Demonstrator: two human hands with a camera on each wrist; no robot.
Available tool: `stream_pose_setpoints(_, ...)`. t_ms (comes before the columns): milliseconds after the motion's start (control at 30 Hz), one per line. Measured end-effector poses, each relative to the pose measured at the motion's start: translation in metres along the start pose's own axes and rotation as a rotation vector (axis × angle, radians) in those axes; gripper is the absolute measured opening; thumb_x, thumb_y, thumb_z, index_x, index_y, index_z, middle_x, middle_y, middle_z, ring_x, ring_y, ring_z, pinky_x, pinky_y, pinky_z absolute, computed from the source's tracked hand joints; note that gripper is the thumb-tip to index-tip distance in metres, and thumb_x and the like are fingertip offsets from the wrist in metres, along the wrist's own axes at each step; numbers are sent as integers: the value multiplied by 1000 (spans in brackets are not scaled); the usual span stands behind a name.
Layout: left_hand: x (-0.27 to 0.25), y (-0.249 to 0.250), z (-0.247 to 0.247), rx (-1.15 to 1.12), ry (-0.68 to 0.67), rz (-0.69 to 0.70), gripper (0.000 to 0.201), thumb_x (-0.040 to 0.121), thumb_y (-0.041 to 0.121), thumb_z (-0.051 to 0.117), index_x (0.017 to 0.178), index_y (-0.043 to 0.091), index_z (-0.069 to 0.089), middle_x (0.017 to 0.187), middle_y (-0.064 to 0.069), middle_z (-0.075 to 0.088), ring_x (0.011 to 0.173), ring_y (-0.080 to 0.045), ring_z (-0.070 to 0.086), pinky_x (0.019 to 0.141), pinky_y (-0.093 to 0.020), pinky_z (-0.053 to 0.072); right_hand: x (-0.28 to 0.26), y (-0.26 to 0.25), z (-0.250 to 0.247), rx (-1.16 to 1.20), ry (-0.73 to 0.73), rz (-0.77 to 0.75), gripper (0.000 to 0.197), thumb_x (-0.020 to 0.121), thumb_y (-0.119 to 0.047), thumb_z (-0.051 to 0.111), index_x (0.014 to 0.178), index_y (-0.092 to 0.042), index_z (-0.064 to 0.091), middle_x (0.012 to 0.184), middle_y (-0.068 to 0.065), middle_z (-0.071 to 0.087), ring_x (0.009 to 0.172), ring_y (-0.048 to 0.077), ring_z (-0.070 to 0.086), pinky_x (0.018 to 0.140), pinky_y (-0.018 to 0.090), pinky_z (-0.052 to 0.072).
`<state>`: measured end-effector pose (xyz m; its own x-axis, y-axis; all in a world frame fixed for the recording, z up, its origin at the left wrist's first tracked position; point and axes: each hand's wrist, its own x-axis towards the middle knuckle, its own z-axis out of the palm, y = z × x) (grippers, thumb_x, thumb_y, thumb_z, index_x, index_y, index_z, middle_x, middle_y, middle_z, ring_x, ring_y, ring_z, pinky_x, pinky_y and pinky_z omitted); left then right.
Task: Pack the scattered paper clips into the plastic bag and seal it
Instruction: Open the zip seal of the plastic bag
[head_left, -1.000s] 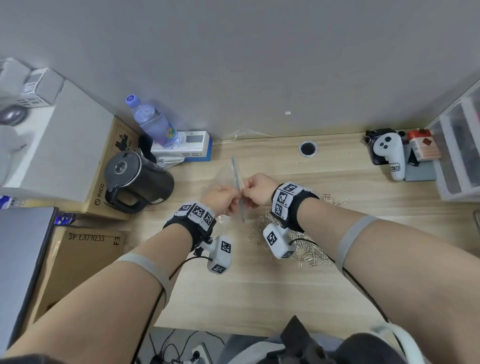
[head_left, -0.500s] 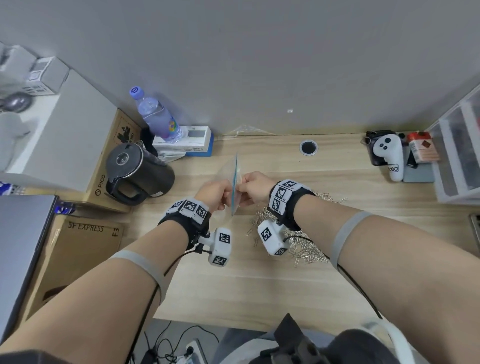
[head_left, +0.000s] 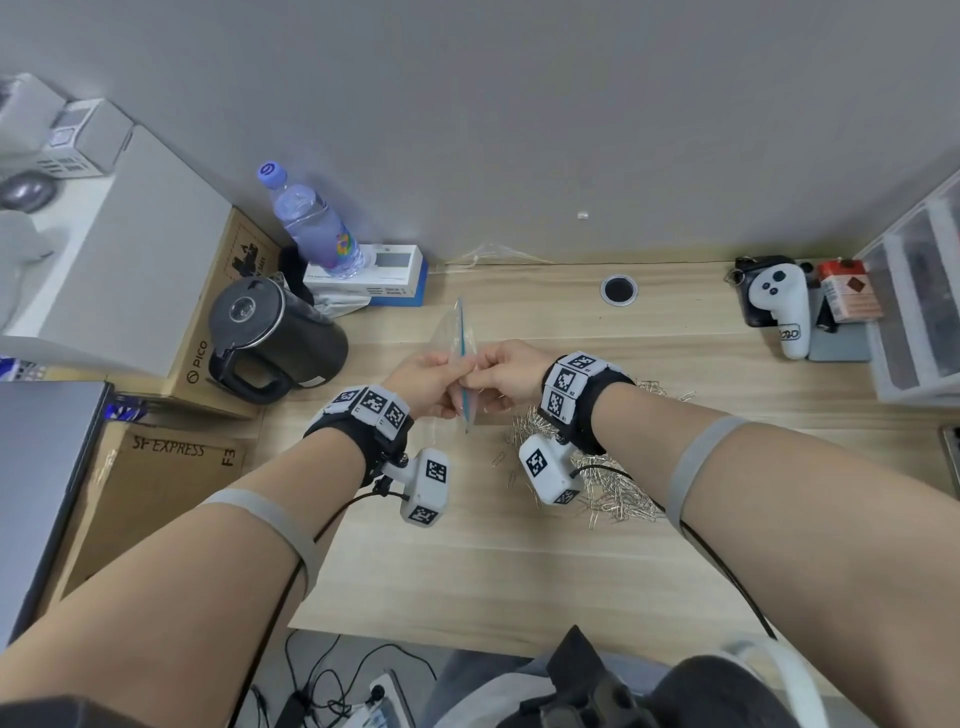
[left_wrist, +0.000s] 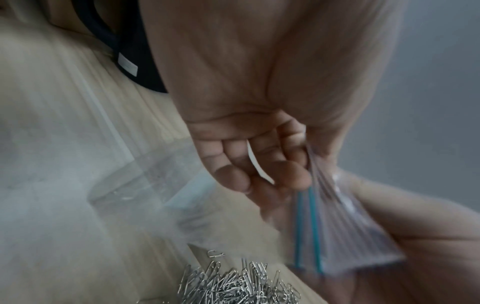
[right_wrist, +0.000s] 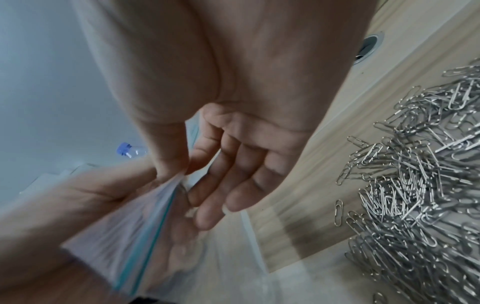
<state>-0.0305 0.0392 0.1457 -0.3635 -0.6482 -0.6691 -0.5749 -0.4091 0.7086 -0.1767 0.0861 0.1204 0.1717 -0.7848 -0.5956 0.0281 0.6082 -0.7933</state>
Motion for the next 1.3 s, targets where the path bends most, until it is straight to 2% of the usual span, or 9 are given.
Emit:
stream_pose_setpoints(167, -1, -3, -3, -61, -25, 0, 37, 104, 21, 50, 69, 11, 53, 51, -6, 55, 51, -16, 54, 55, -24, 48, 4, -3, 0, 128, -21, 40, 31, 92, 0, 60, 70, -16, 46, 78, 13, 63, 73, 24, 65, 71, 32, 55)
stream_pose_setpoints(300, 4, -6, -10, -153, -34, -21, 29, 104, 15, 49, 77, 8, 54, 54, -4, 53, 50, -13, 50, 58, -25, 49, 2, -2, -3, 176, 43, 23, 37, 91, 9, 56, 66, -15, 42, 61, 7, 66, 63, 20, 64, 59, 27, 54)
stream_pose_setpoints(433, 2, -4, -15, -208, -7, -74, 36, 103, 16, 52, 68, 9, 49, 48, -4, 48, 47, -20, 57, 59, -30, 51, -1, -1, -13, 241, 76, 14, 34, 92, 6, 58, 72, -16, 41, 71, 11, 74, 68, 18, 70, 52, 22, 53)
stream_pose_setpoints(567, 0, 1, -10, 16, 107, -66, 37, 97, 13, 56, 60, 11, 48, 44, -5, 45, 41, -21, 51, 52, -30, 42, 1, -4, -10, 101, 112, 85, 24, 88, 1, 64, 80, -12, 46, 83, 20, 72, 62, 20, 72, 56, 28, 59)
stream_pose_setpoints(833, -9, 10, -41, 309, 298, 68, 16, 74, 15, 63, 62, 9, 54, 50, -6, 49, 55, -21, 43, 63, -31, 39, -7, -5, -24, -126, 307, 131, 10, 83, 2, 56, 89, -5, 50, 78, 22, 72, 64, 32, 72, 64, 40, 58)
stream_pose_setpoints(933, -8, 20, -46, 365, 360, 127, 17, 71, 7, 62, 63, 14, 50, 60, -3, 50, 61, -20, 46, 65, -31, 39, -5, -11, -21, -246, 362, 125, 19, 83, -5, 50, 98, -15, 54, 86, 14, 72, 73, 34, 74, 72, 47, 60)
stream_pose_setpoints(1100, -5, 28, -47, 341, 419, 186, 24, 83, -2, 50, 87, 13, 68, 72, -3, 61, 68, -17, 56, 63, -25, 45, -2, -22, -18, -463, 428, 104, 23, 89, -11, 46, 104, -17, 61, 99, 10, 68, 86, 32, 71, 81, 45, 59)
stream_pose_setpoints(1200, -6, 30, -50, 354, 395, 208, 30, 75, -3, 51, 73, 21, 69, 72, 1, 63, 72, -14, 56, 68, -27, 45, 1, -22, -21, -465, 433, 130, 24, 90, -15, 46, 102, -11, 67, 98, 14, 72, 78, 31, 72, 81, 47, 60)
stream_pose_setpoints(1300, -7, 34, -50, 300, 363, 199, 25, 66, 6, 52, 67, 23, 70, 71, 2, 65, 72, -13, 56, 71, -28, 45, 1, -24, -23, -484, 441, 136, 31, 87, -9, 48, 110, -2, 68, 105, 19, 72, 71, 25, 62, 71, 37, 54)
